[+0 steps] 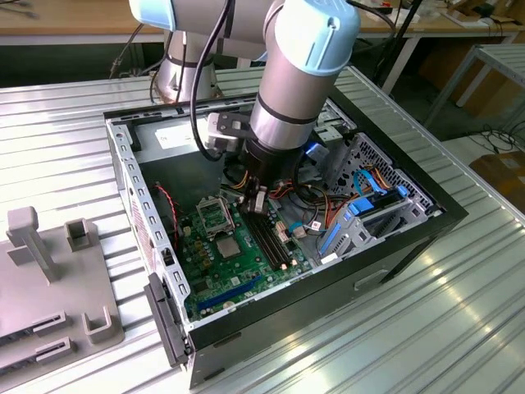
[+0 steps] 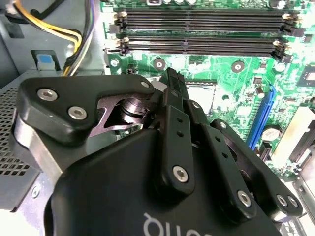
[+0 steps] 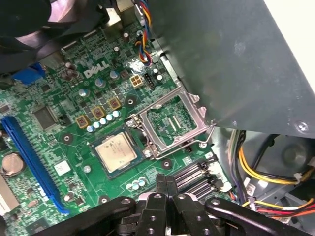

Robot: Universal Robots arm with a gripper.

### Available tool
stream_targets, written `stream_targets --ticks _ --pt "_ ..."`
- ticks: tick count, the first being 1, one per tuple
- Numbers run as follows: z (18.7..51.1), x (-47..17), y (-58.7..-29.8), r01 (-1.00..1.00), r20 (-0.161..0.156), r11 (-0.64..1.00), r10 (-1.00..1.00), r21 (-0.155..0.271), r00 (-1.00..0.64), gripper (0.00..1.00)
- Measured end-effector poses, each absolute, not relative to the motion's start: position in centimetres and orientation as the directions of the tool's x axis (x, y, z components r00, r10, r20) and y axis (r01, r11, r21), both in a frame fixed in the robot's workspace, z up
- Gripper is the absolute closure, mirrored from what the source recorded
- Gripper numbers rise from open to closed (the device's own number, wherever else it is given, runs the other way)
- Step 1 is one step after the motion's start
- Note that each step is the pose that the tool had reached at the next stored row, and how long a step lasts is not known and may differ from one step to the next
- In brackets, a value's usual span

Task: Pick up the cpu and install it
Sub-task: 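Close the cpu cover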

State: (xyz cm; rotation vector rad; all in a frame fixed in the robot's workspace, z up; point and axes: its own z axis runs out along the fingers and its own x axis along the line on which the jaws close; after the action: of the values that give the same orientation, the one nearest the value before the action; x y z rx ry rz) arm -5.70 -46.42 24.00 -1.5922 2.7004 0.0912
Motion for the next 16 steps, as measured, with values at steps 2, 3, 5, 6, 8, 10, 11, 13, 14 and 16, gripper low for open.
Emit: stream_targets --ticks 2,3,5,6,8,10,11,13,14,16 --pt "24.0 -5.7 -46.31 -0.877 -0.044 0.477 -0.877 0.049 -0.479 0.89" --pt "24.0 -5.71 -46.27 -0.878 -0.049 0.475 -0.877 0.052 -0.478 0.89" --pt "23.99 -5.71 -46.17 -0.879 -0.059 0.473 -0.878 0.057 -0.476 0.89" --pt "23.99 -5.71 -46.17 -0.879 -0.059 0.473 -0.878 0.057 -0.476 0.89" --pt "24.0 -5.71 -46.17 -0.879 -0.059 0.473 -0.878 0.057 -0.476 0.89" --pt "24.0 -5.71 -46.17 -0.879 -0.059 0.473 -0.878 0.057 -0.476 0.89" --pt "24.0 -5.71 -46.17 -0.879 -0.059 0.473 -0.878 0.057 -0.476 0.89" --pt "24.0 -5.71 -46.17 -0.879 -0.059 0.473 -0.878 0.057 -0.476 0.89" --pt "24.0 -5.71 -46.17 -0.879 -0.059 0.473 -0.878 0.057 -0.476 0.89" --pt "23.99 -5.71 -46.17 -0.879 -0.06 0.473 -0.878 0.057 -0.476 0.89"
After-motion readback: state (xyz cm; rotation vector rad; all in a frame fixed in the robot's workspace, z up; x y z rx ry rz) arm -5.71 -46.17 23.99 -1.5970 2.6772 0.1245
